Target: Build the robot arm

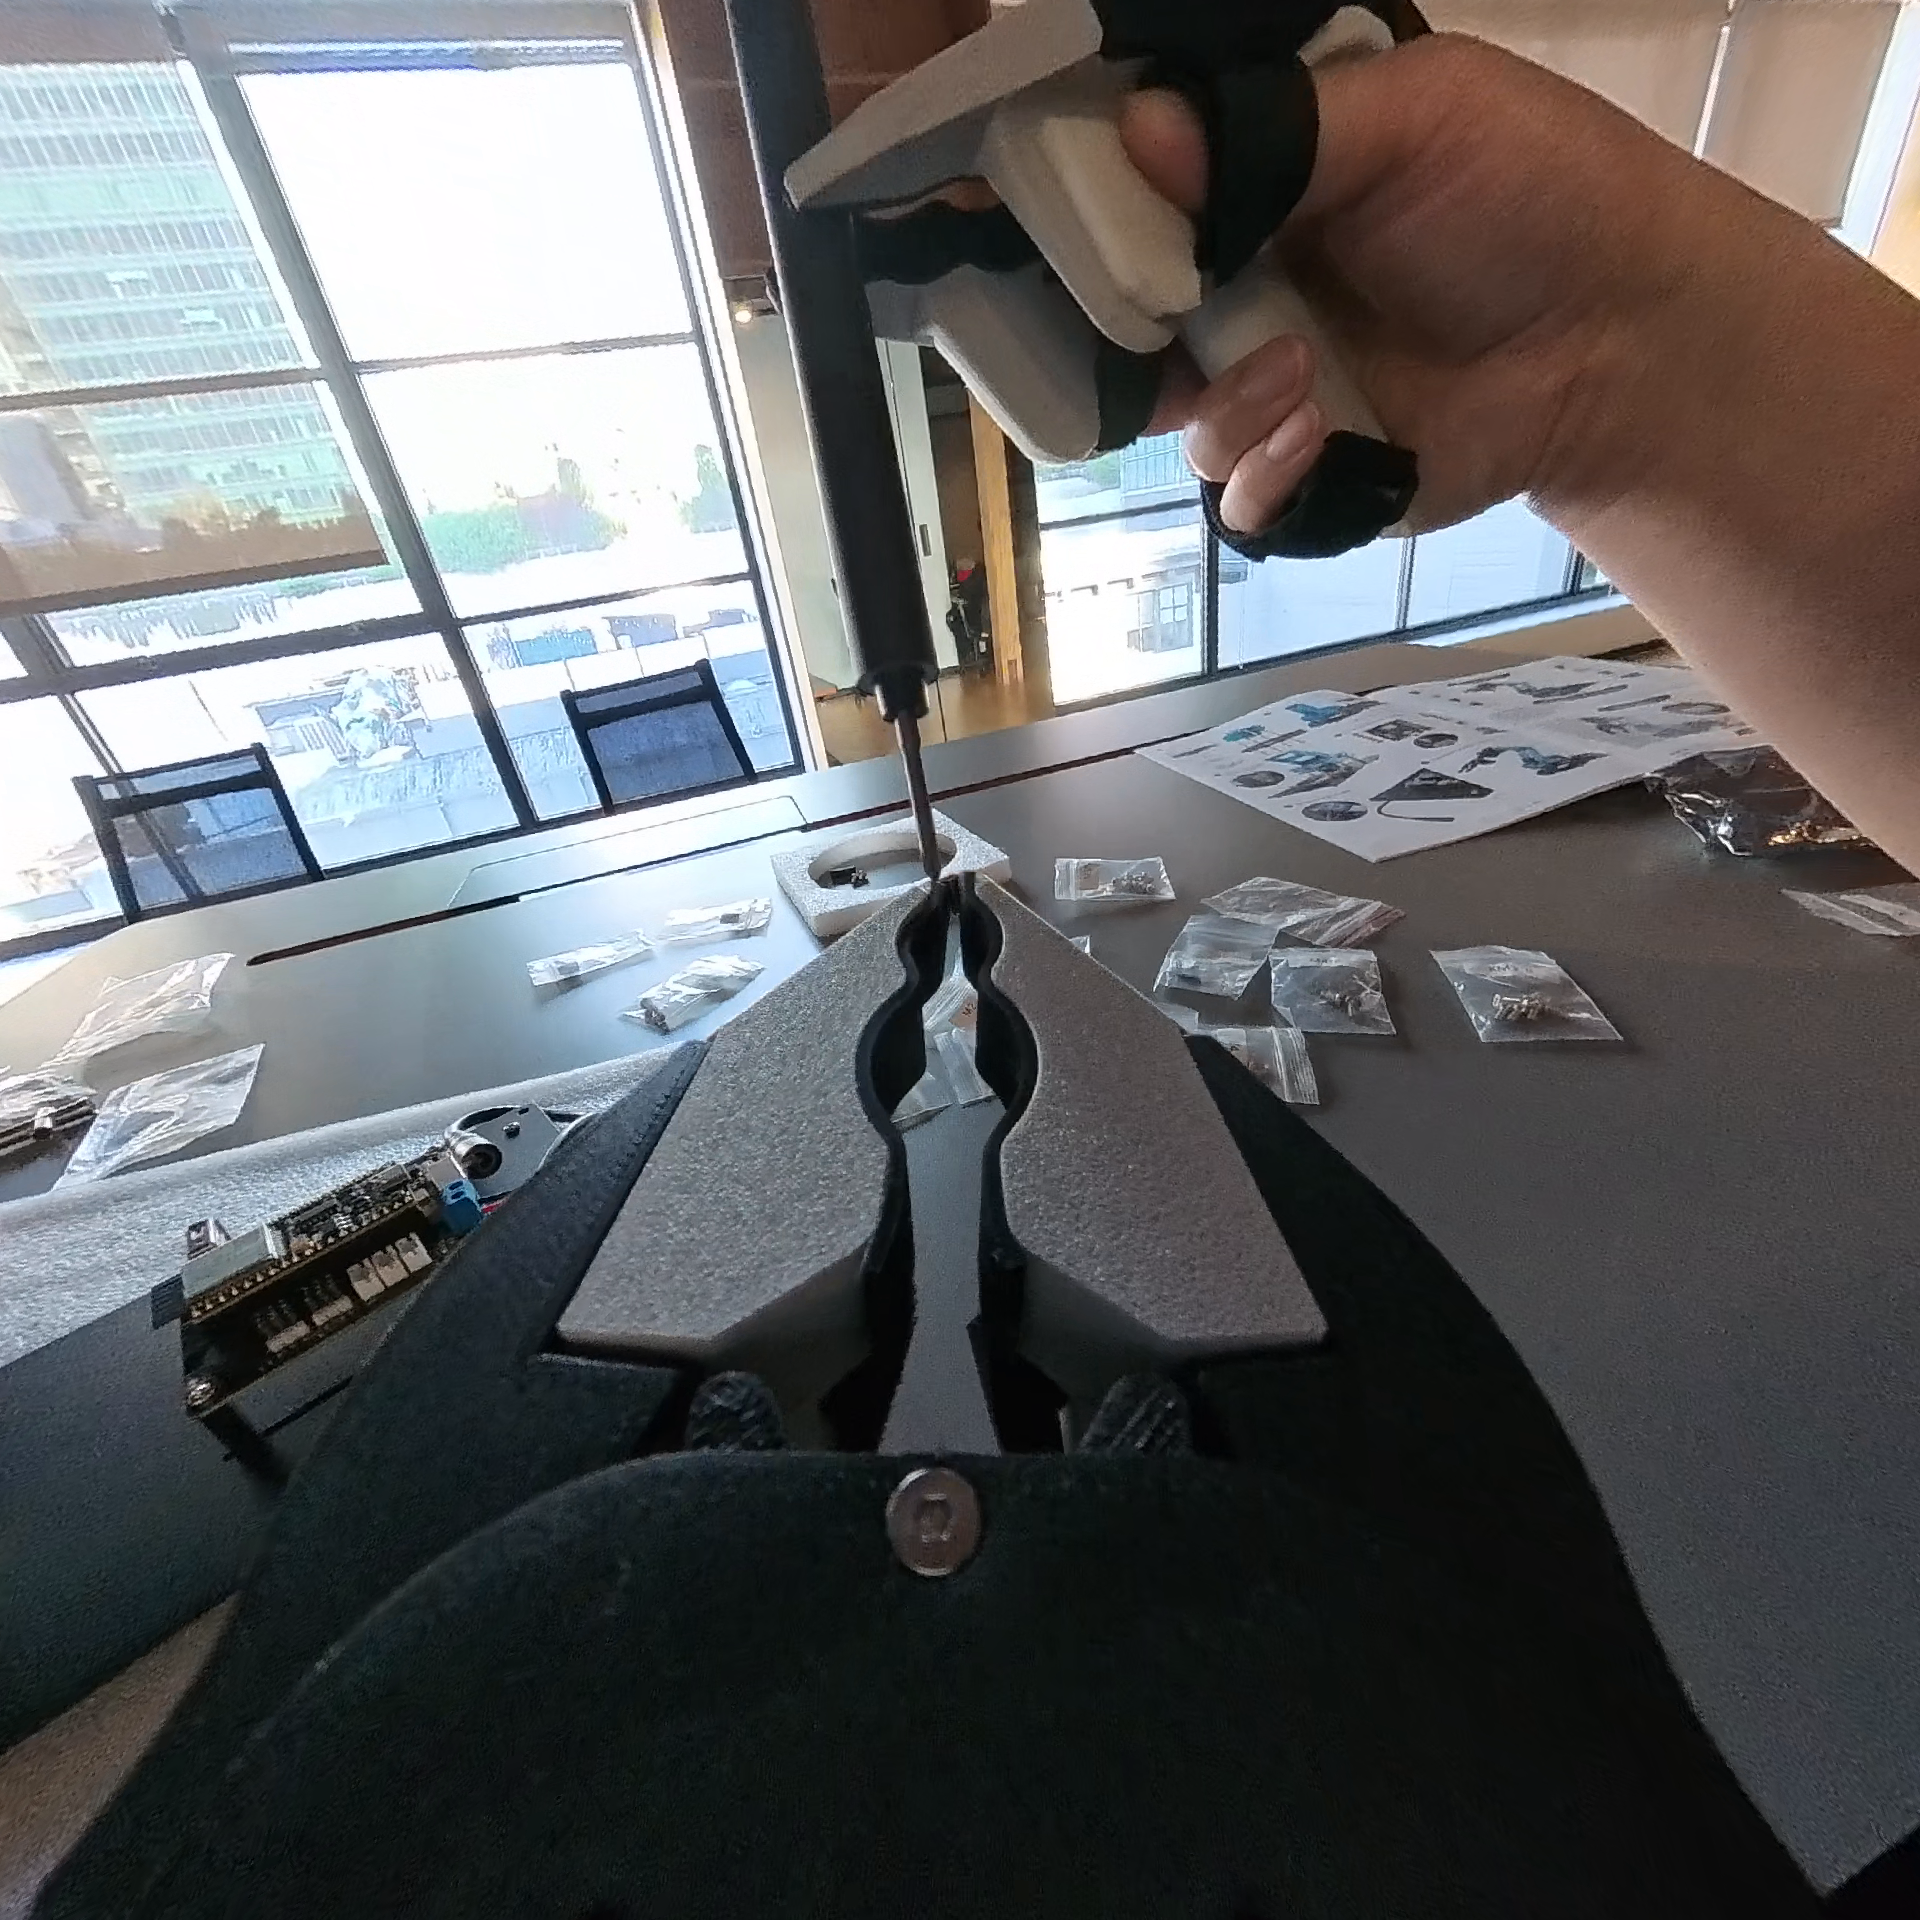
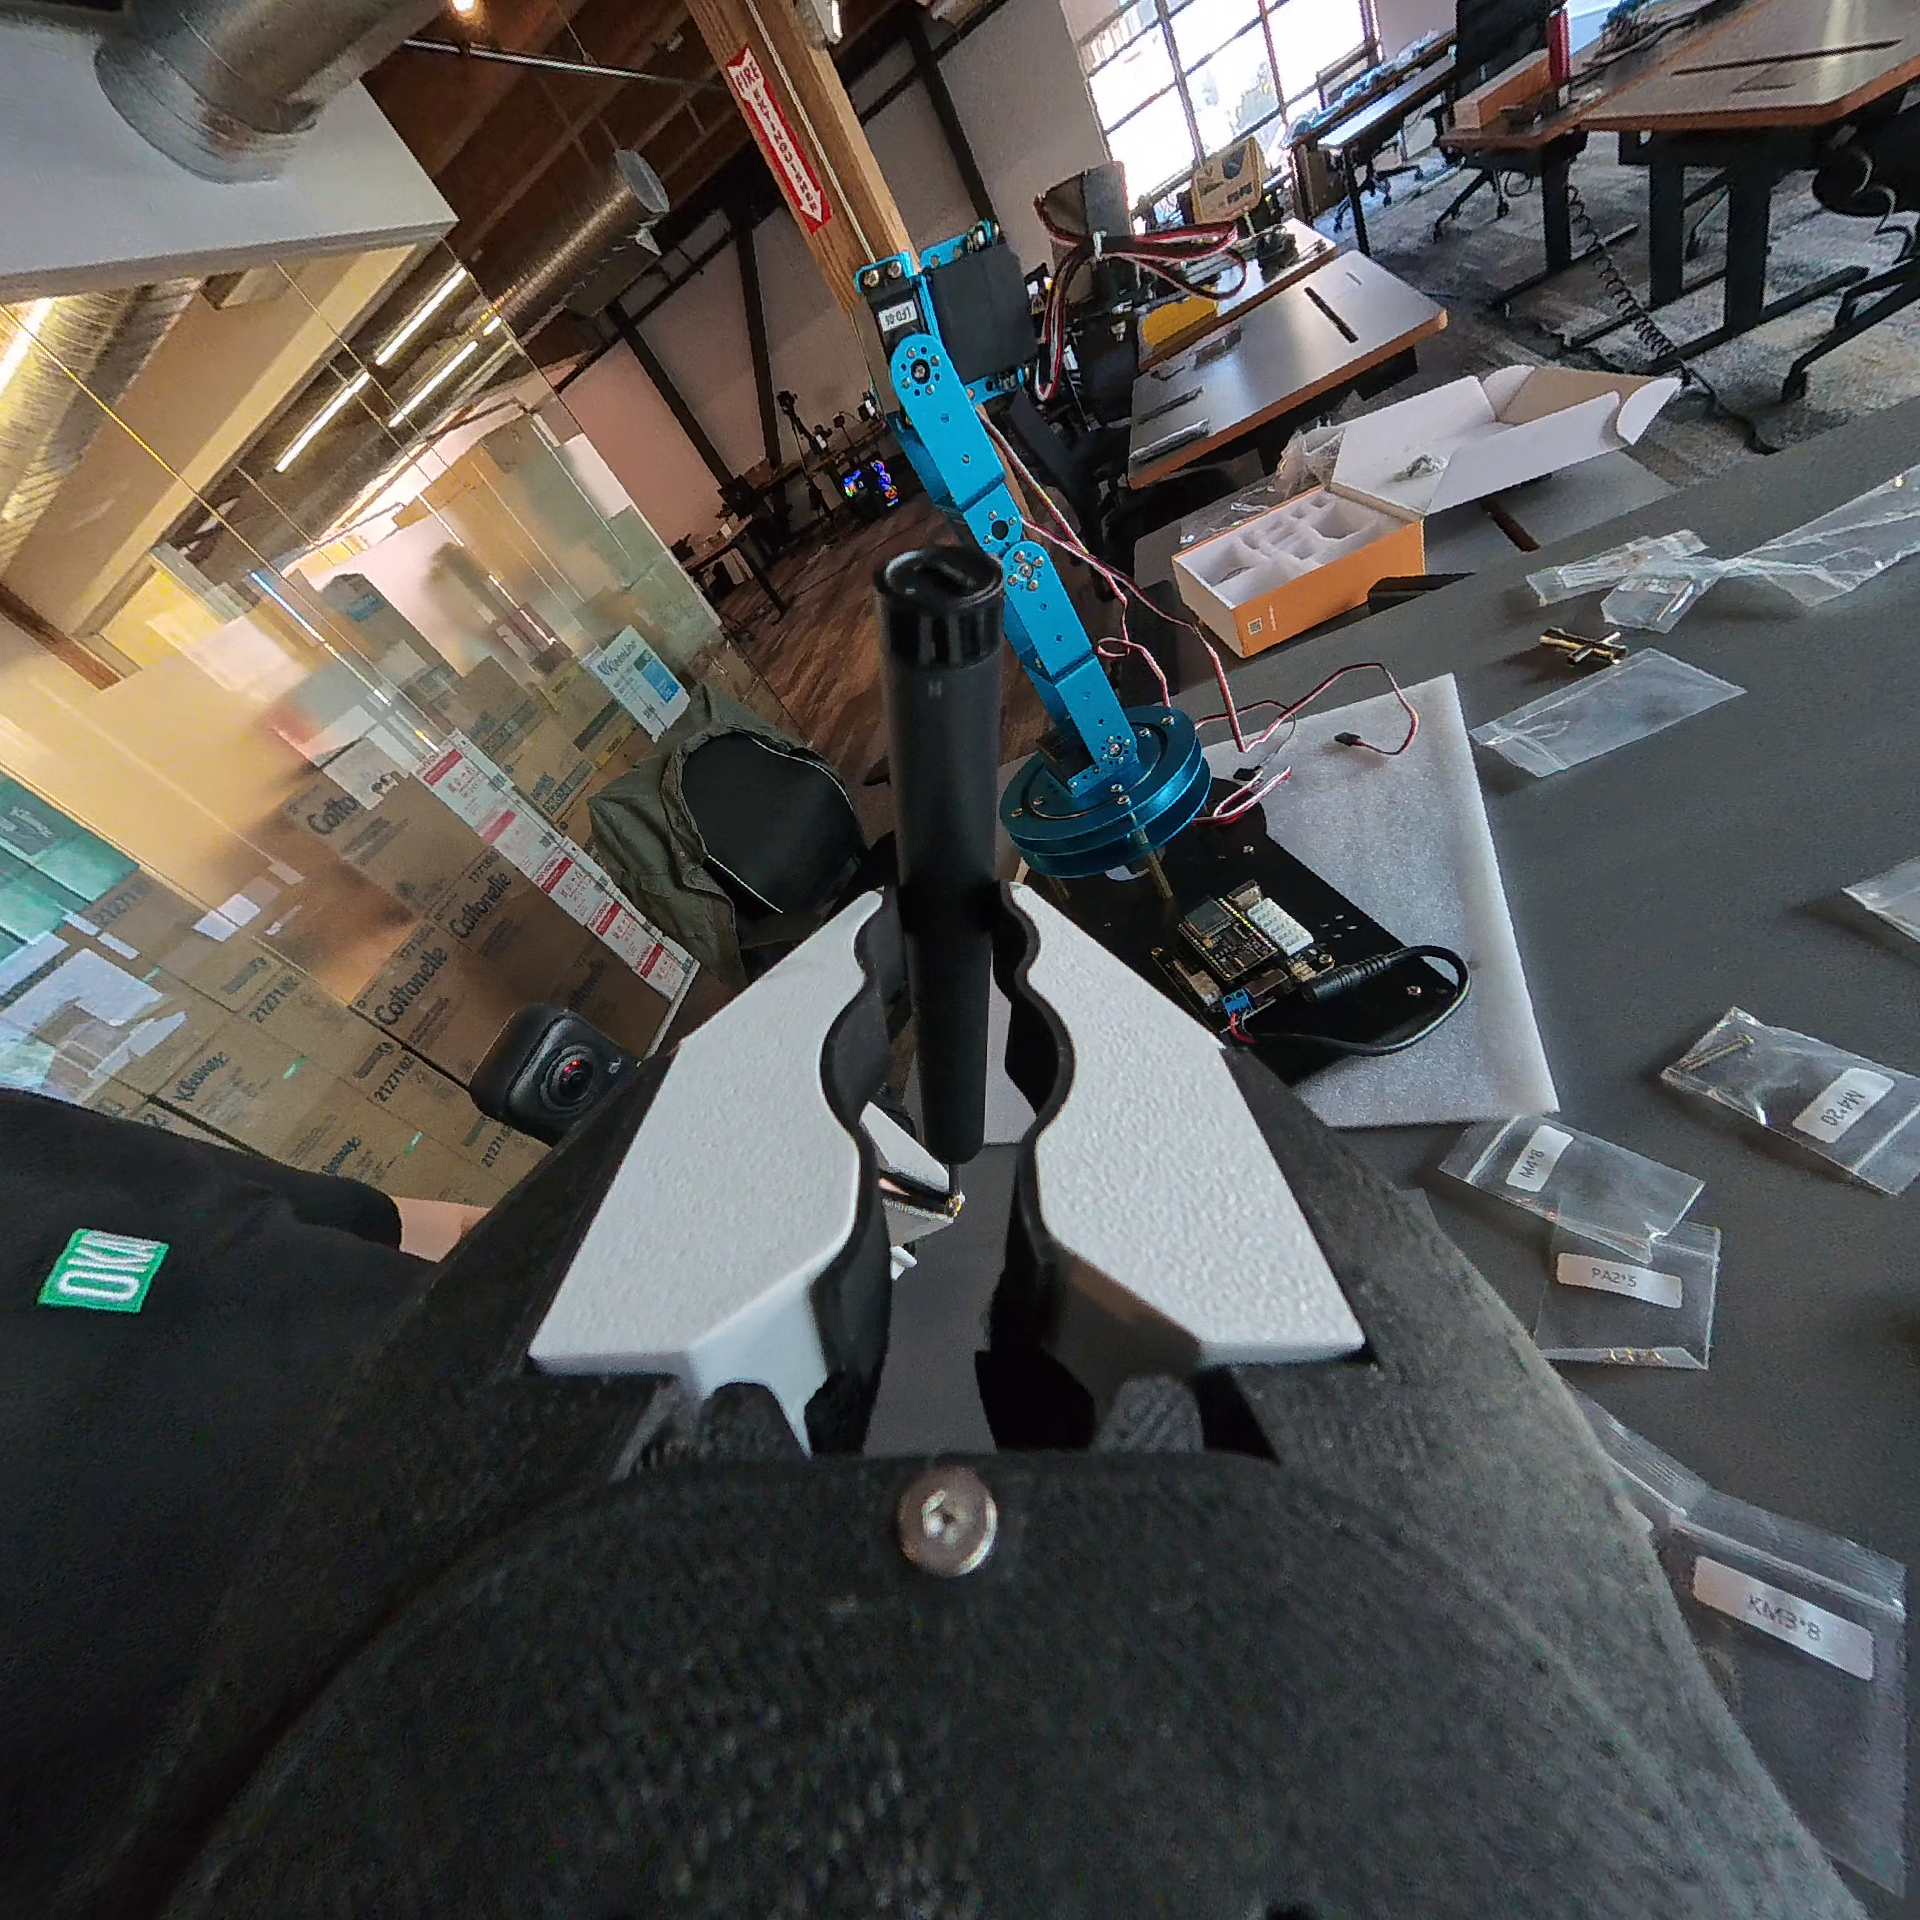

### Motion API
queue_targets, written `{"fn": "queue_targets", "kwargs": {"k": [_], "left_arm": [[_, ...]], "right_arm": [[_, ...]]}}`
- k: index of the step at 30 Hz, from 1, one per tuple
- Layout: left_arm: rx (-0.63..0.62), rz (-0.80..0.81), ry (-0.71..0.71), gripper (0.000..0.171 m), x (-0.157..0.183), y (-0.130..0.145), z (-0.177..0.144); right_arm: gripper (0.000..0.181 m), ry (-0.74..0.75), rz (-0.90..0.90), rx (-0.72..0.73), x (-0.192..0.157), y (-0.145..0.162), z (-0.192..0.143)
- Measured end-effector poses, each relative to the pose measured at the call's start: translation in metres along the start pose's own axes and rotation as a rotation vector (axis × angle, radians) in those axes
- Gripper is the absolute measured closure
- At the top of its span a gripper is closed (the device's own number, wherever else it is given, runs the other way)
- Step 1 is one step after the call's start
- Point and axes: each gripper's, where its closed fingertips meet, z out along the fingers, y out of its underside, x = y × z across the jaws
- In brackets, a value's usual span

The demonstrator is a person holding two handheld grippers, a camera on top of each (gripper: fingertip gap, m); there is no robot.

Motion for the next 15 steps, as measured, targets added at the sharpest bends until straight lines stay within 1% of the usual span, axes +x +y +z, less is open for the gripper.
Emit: {"fn": "queue_targets", "kwargs": {"k": [15], "left_arm": [[0.025,-0.003,0.007,0.171,0.0026,-0.0039,-0.0028]], "right_arm": [[0.166,0.01,-0.014,-0.001,-0.0068,-0.0005,-0.0009]]}}
